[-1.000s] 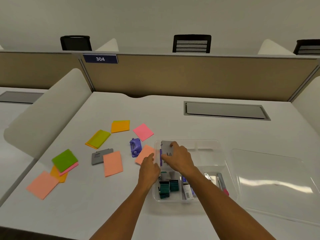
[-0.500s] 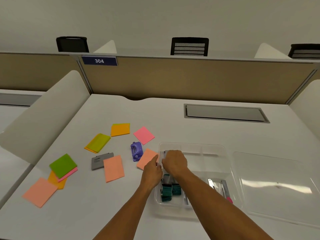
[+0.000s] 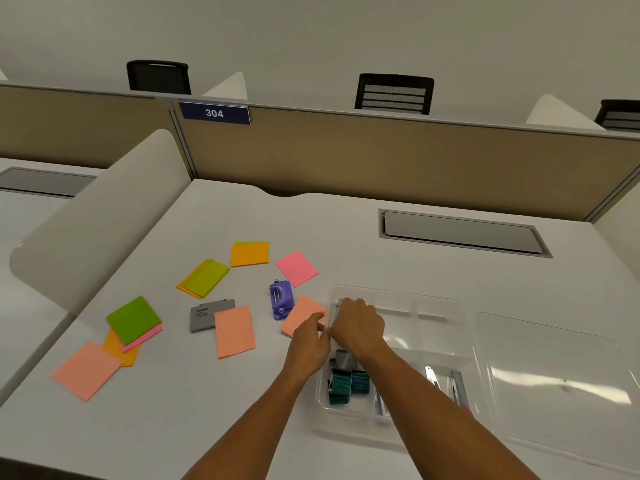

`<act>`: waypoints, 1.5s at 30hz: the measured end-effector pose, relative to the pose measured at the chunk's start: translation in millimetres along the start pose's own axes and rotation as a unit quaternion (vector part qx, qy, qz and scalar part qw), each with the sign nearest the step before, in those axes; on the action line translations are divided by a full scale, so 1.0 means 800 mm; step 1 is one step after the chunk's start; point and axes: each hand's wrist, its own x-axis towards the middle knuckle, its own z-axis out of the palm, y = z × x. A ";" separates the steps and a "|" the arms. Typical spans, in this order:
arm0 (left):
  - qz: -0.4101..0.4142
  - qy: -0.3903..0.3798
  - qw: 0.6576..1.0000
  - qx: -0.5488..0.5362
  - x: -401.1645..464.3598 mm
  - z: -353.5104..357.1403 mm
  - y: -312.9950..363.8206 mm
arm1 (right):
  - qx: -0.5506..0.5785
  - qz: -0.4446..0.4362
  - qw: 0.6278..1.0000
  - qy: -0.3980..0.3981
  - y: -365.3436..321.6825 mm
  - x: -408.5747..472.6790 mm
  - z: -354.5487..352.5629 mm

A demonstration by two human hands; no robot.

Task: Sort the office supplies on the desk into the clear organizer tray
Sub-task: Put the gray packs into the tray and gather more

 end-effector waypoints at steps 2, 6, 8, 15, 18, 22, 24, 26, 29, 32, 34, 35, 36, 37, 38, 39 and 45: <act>0.000 0.016 1.000 -0.008 -0.001 -0.008 -0.005 | 0.011 -0.019 1.000 0.021 -0.004 -0.001 0.003; -0.007 0.058 0.998 -0.019 0.001 -0.031 -0.022 | 0.053 -0.072 0.995 0.048 -0.019 -0.003 0.009; -0.014 0.079 0.997 -0.021 0.003 -0.047 -0.035 | 0.071 -0.102 0.991 0.054 -0.027 -0.004 0.013; -0.047 0.158 0.986 0.027 0.012 -0.109 -0.093 | 0.102 -0.190 0.976 -0.017 -0.064 -0.007 0.025; -0.050 0.182 0.979 0.073 0.014 -0.135 -0.114 | 0.123 -0.204 0.971 -0.028 -0.085 -0.012 0.038; -0.044 0.195 0.972 0.120 0.022 -0.172 -0.141 | 0.116 -0.240 0.960 -0.083 -0.114 -0.019 0.054; -0.035 0.189 0.971 0.139 0.029 -0.188 -0.154 | 0.093 -0.264 0.953 -0.119 -0.126 -0.019 0.061; -0.036 0.183 0.974 0.130 0.036 -0.202 -0.165 | 0.073 -0.275 0.947 -0.151 -0.137 -0.017 0.065; -0.053 0.165 0.976 0.132 0.048 -0.219 -0.179 | 0.036 -0.285 0.941 -0.179 -0.153 -0.010 0.067; -0.053 0.107 0.982 0.143 0.060 -0.229 -0.188 | -0.009 -0.311 0.932 -0.184 -0.167 -0.002 0.069; -0.054 0.063 0.980 0.180 0.065 -0.231 -0.192 | -0.034 -0.323 0.927 -0.189 -0.175 0.003 0.071; -0.054 0.052 0.977 0.202 0.066 -0.231 -0.195 | -0.045 -0.326 0.924 -0.192 -0.179 0.005 0.072; -0.052 0.053 0.973 0.219 0.068 -0.232 -0.197 | -0.056 -0.328 0.923 -0.195 -0.182 0.008 0.074; -0.048 0.062 0.970 0.230 0.069 -0.232 -0.199 | -0.065 -0.329 0.921 -0.197 -0.185 0.011 0.075; -0.042 0.073 0.967 0.239 0.070 -0.233 -0.201 | -0.071 -0.330 0.920 -0.199 -0.186 0.013 0.076; -0.037 0.079 0.965 0.248 0.071 -0.233 -0.202 | -0.072 -0.330 0.920 -0.201 -0.187 0.015 0.077; -0.044 0.068 0.971 0.224 0.072 -0.237 -0.200 | -0.055 -0.326 0.924 -0.194 -0.184 0.021 0.078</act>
